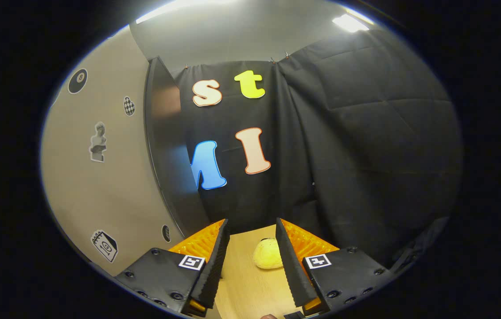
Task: Open the cabinet door with the right hand, grasp the bottle in the cabinet with the left hand and place it on the coaster, then close the cabinet door with the right hand.
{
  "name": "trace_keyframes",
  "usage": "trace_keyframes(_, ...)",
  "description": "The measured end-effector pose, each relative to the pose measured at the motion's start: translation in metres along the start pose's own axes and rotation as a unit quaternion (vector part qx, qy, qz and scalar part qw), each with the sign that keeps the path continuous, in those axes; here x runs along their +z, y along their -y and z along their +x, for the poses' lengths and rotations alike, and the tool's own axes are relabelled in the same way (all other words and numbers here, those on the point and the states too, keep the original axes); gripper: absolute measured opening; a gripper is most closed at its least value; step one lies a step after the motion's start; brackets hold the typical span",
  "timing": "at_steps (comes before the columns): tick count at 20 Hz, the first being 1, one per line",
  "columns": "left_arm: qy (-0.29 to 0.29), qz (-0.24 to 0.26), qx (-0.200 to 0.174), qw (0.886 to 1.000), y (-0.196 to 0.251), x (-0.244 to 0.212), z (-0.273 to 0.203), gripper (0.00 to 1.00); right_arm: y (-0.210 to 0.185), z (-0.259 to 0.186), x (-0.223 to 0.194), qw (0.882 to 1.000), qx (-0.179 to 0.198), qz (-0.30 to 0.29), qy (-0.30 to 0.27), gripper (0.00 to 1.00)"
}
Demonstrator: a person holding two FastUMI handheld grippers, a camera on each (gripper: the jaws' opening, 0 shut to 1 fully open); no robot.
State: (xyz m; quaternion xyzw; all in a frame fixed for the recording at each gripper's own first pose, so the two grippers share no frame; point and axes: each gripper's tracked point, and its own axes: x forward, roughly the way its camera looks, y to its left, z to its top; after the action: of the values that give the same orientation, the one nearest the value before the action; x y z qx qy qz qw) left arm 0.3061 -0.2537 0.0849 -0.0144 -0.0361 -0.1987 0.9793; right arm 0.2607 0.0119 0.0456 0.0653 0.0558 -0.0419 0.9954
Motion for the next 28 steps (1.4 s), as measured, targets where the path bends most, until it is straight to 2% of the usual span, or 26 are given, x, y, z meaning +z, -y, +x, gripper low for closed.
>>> trace_keyframes(1,-0.002,0.001,-0.005,1.000,0.004,-0.001,0.012,0.87,0.001,0.005,0.001,1.000,-0.002,0.001,0.002,0.61)
trace_keyframes(2,-0.005,-0.003,-0.009,1.000,0.007,-0.002,0.020,0.85,0.005,0.009,0.001,1.000,-0.007,0.001,0.003,0.78)
trace_keyframes(3,-0.002,-0.010,-0.014,1.000,0.011,-0.001,0.029,0.85,0.012,0.012,-0.002,1.000,-0.018,-0.003,0.002,0.78)
trace_keyframes(4,0.003,-0.015,-0.017,1.000,0.013,0.001,0.038,0.88,0.016,0.014,-0.001,1.000,-0.028,-0.008,0.001,0.89)
trace_keyframes(5,0.004,-0.017,-0.020,1.000,0.015,0.001,0.046,0.86,0.020,0.018,-0.004,0.999,-0.033,-0.009,0.001,0.93)
trace_keyframes(8,-0.001,-0.004,-0.022,1.000,0.017,-0.004,0.067,0.89,0.025,0.021,-0.007,0.999,-0.035,-0.002,-0.006,0.92)
trace_keyframes(17,-0.027,0.003,-0.016,0.999,0.016,-0.037,0.112,0.87,0.044,0.030,-0.015,0.998,-0.058,-0.012,-0.023,0.92)
trace_keyframes(19,-0.032,-0.002,-0.020,0.999,0.017,-0.044,0.118,0.88,0.046,0.031,-0.016,0.998,-0.061,-0.013,-0.026,0.92)
trace_keyframes(20,-0.034,-0.006,-0.021,0.999,0.017,-0.047,0.121,0.86,0.047,0.032,-0.015,0.998,-0.061,-0.012,-0.026,0.98)
trace_keyframes(25,-0.046,-0.026,-0.016,0.998,0.014,-0.063,0.130,0.88,0.048,0.034,-0.018,0.997,-0.064,-0.015,-0.032,0.98)
trace_keyframes(26,-0.049,-0.027,-0.014,0.998,0.013,-0.065,0.130,0.85,0.049,0.035,-0.019,0.997,-0.065,-0.018,-0.034,0.98)
trace_keyframes(27,-0.050,-0.028,-0.015,0.998,0.013,-0.066,0.130,0.88,0.050,0.035,-0.021,0.997,-0.065,-0.019,-0.036,0.98)
trace_keyframes(28,-0.046,-0.026,-0.011,0.999,0.012,-0.063,0.127,0.87,0.050,0.035,-0.022,0.997,-0.066,-0.020,-0.038,0.92)
